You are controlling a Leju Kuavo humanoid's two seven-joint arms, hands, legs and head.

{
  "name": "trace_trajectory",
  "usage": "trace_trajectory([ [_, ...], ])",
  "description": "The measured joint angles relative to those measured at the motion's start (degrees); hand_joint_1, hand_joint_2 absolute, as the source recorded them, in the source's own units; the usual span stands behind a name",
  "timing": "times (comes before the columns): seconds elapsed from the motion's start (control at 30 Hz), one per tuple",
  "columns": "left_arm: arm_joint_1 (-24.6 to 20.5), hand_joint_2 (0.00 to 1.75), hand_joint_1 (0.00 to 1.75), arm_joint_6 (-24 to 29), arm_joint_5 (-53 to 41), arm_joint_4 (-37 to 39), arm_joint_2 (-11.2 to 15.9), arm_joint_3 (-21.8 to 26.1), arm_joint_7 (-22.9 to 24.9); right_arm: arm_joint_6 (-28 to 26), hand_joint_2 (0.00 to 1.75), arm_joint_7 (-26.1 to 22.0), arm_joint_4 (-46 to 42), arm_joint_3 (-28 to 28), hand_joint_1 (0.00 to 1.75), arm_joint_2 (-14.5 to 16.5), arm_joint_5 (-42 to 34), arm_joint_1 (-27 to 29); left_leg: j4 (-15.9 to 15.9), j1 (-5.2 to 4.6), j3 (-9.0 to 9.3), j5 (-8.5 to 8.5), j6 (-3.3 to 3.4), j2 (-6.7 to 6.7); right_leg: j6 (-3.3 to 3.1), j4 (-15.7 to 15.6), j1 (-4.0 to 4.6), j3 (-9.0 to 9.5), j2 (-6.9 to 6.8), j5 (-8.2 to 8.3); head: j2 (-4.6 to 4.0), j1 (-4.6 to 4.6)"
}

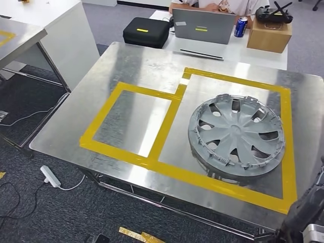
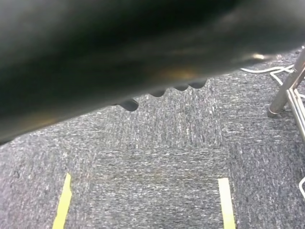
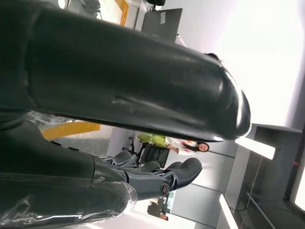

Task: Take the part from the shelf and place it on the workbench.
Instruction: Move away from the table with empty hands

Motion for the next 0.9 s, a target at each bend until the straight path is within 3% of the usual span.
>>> trace_trajectory([
  [0.07,0.1,0.0,0.0,0.0,0.0,0.0,0.0,0.0,0.0,0.0,0.0,0.0,0.0,-0.1,0.0,0.2,0.0,0.1,6.9,0.15,-2.34,-3.58,-0.28,0.0,-0.22,0.1,0.1,-0.62,-0.08,0.4,0.0,-0.08],
  [0.1,0.1,0.0,0.0,0.0,0.0,0.0,0.0,0.0,0.0,0.0,0.0,0.1,0.0,-0.1,0.0,0.3,0.0,0.1,8.5,0.17,-2.62,-3.97,-0.29,0.0,-0.24,0.1,0.13,-0.93,-0.07,0.61,0.0,-0.09],
  [0.13,0.2,0.0,0.0,0.0,0.0,0.0,0.0,0.0,0.0,0.0,0.0,0.1,0.0,-0.1,0.0,0.4,-0.1,0.1,8.1,0.16,-1.95,-3.31,-0.22,0.0,-0.23,0.1,0.15,-1.19,-0.05,0.8,0.0,-0.1],
  [0.23,0.1,0.0,0.0,0.0,0.0,0.0,0.0,0.0,0.0,0.0,0.0,0.1,0.0,-0.2,0.0,0.7,-0.2,0.2,-1.7,0.01,4.12,1.44,0.55,-0.01,0.04,0.2,0.27,-1.59,0.03,1.28,0.0,-0.1],
  [0.27,0.1,0.0,0.0,0.1,0.0,0.0,0.1,0.0,0.0,0.1,0.0,0.2,0.0,-0.2,0.0,0.8,-0.2,0.2,-4.8,-0.06,5.75,2.23,0.87,-0.02,0.24,0.3,0.38,-1.78,0.02,1.45,0.0,-0.09],
  [0.3,0.0,0.0,0.0,0.1,0.0,0.0,0.1,0.0,0.0,0.1,0.0,0.2,0.0,-0.2,0.0,0.9,-0.2,0.2,-6.7,-0.14,6.58,2.49,1.16,-0.02,0.52,0.4,0.47,-2.05,-0.01,1.66,0.0,-0.07],
  [0.4,0.1,0.0,0.0,0.1,0.0,0.0,0.1,0.1,0.0,0.3,0.0,0.5,0.1,-0.3,0.0,1.2,-0.4,0.5,-7.9,-0.11,6.35,2.9,1.99,0.04,1.57,0.5,0.49,-2.89,-0.06,2.08,0.0,-0.05],
  [0.47,0.2,0.0,0.0,0.1,0.1,0.0,0.0,0.2,0.0,0.4,0.0,0.7,0.1,-0.4,0.0,1.4,-0.7,0.8,-8.4,0.1,5.95,3.7,2.66,0.15,2.13,3.2,0.4,-4.2,0.02,-0.23,0.0,0.12],
  [0.57,0.3,0.0,0.0,0.2,0.1,0.0,-0.1,0.3,0.0,0.4,0.0,0.9,0.3,-0.7,0.0,1.7,-1.2,1.4,-8.4,-0.01,4.85,4.56,3.11,0.26,2.7,13.6,0.16,-8.05,0.08,-6.46,0.0,0.37],
  [0.6,0.3,0.0,0.0,0.2,0.1,0.0,-0.1,0.3,0.0,0.4,0.0,0.9,0.4,-0.8,0.0,1.8,-1.3,1.5,-8.3,-0.08,4.46,4.84,3.09,0.28,2.81,15.8,0.11,-8.58,0.08,-7.28,0.0,0.36],
  [0.63,0.3,0.0,0.0,0.2,0.1,0.0,-0.1,0.4,0.0,0.4,0.0,1.0,0.5,-0.9,0.0,1.9,-1.4,1.6,-8.3,-0.12,4.12,5.09,3.04,0.29,2.85,16.0,0.08,-8.16,0.07,-7.11,0.0,0.37],
  [0.67,0.3,0.0,0.0,0.2,0.1,0.0,-0.1,0.4,0.0,0.4,0.0,1.0,0.5,-1.0,0.0,2.0,-1.4,1.7,-8.2,-0.14,3.83,5.33,2.95,0.28,2.82,13.7,0.05,-6.44,0.06,-5.91,0.0,0.37],
  [0.77,0.3,0.0,0.0,0.2,0.1,0.0,-0.2,0.4,0.0,0.4,0.0,1.0,0.5,-1.1,0.0,2.2,-1.5,1.8,-7.8,-0.37,3.2,5.83,2.38,0.25,2.45,1.7,0.08,0.86,0.08,-2.11,0.0,0.34],
  [0.8,0.3,0.0,0.0,0.3,0.1,0.0,-0.2,0.4,0.0,0.4,0.0,1.0,0.5,-1.1,0.0,2.2,-1.5,1.8,-7.7,-0.47,3.02,6.0,2.12,0.24,2.2,-0.3,0.12,1.89,0.12,-1.78,0.0,0.32],
  [0.9,0.3,0.0,0.0,0.3,0.1,0.0,-0.2,0.5,0.0,0.4,0.0,1.0,0.5,-1.2,0.0,2.4,-1.6,2.0,-7.5,-0.38,2.62,6.45,1.22,0.21,1.06,-1.0,0.27,1.66,0.12,-1.15,0.0,0.32],
])
